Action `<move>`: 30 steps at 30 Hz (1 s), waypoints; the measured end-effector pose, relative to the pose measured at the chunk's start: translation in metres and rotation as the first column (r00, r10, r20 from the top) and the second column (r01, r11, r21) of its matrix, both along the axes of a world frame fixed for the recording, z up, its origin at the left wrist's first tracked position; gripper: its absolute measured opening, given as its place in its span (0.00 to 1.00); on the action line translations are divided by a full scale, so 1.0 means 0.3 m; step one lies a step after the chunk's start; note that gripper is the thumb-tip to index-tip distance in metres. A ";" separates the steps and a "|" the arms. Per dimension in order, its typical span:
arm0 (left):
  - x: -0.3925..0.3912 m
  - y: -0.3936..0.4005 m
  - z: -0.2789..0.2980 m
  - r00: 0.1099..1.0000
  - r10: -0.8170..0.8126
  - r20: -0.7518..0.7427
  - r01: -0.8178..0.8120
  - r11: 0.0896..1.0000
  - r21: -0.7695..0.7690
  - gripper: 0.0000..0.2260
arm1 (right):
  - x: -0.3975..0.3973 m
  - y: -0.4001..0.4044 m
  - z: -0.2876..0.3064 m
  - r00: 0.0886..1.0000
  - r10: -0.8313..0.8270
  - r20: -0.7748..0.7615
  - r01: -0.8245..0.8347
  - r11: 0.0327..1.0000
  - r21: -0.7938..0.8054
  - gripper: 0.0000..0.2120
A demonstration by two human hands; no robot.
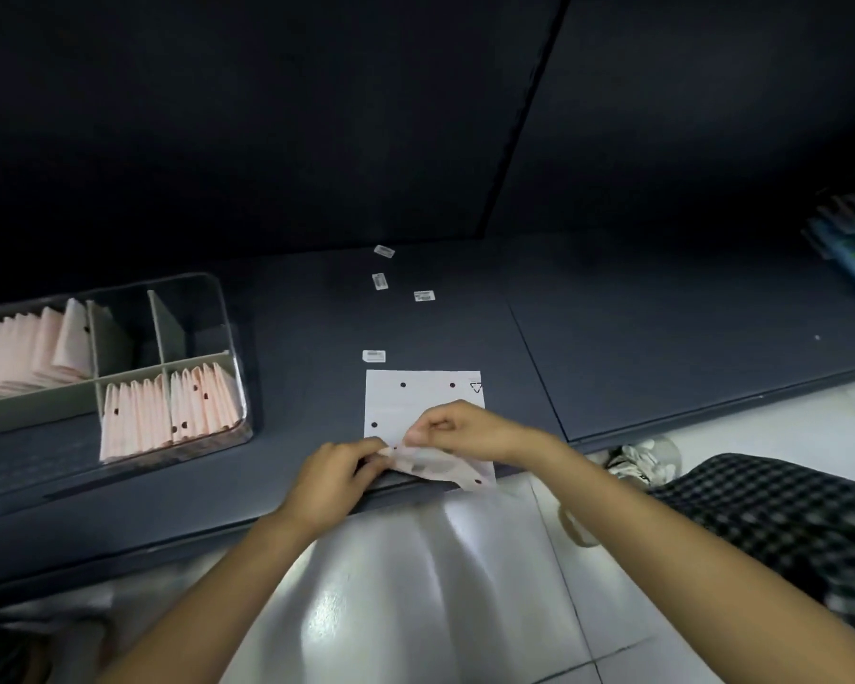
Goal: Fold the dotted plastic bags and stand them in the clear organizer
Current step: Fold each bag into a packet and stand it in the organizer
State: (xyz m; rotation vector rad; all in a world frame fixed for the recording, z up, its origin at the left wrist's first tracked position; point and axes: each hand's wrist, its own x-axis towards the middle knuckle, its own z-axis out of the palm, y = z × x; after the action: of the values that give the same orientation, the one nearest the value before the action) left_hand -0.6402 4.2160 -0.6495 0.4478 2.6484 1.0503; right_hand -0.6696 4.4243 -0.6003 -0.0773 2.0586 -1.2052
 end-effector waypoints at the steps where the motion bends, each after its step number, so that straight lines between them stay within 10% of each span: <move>1: -0.002 -0.002 -0.002 0.999 0.028 0.029 -0.029 1.000 0.005 0.08 | -0.010 0.029 0.007 0.998 -0.046 0.041 0.045 0.999 0.015 0.17; 7: -0.055 0.033 -0.011 0.941 0.278 0.194 -0.307 0.942 0.139 0.11 | -0.012 0.172 -0.043 0.848 -0.443 0.291 0.496 0.857 -0.142 0.28; 13: -0.091 0.088 0.008 0.867 0.495 0.064 -0.488 0.867 -0.098 0.11 | -0.023 0.102 -0.143 0.834 -0.544 -0.094 0.552 0.821 0.146 0.14; 17: -0.010 0.101 0.003 0.920 0.062 -0.387 -0.136 0.976 -0.169 0.15 | -0.051 0.088 -0.167 0.864 -0.466 -0.190 0.503 0.812 0.295 0.15; 20: 0.051 0.102 -0.059 0.936 -0.276 -0.217 0.175 0.902 -0.394 0.26 | -0.056 0.088 -0.163 0.872 -0.415 -0.260 0.487 0.792 0.368 0.12; 25: 0.094 0.088 -0.126 0.934 -0.346 -0.094 0.219 0.758 -0.614 0.33 | 0.022 0.089 -0.143 0.664 0.011 -0.747 0.450 0.793 0.411 0.14; 30: 0.088 0.090 -0.098 0.913 -0.284 -0.294 0.097 0.849 -0.519 0.30 | 0.084 0.141 -0.169 0.548 0.437 -0.714 0.053 0.833 0.551 0.10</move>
State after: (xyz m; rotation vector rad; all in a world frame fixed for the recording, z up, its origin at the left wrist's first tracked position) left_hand -0.6139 4.2431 -0.6789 0.8339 2.9590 0.2072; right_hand -0.6445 4.4666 -0.6510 -0.7405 3.0268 -0.3918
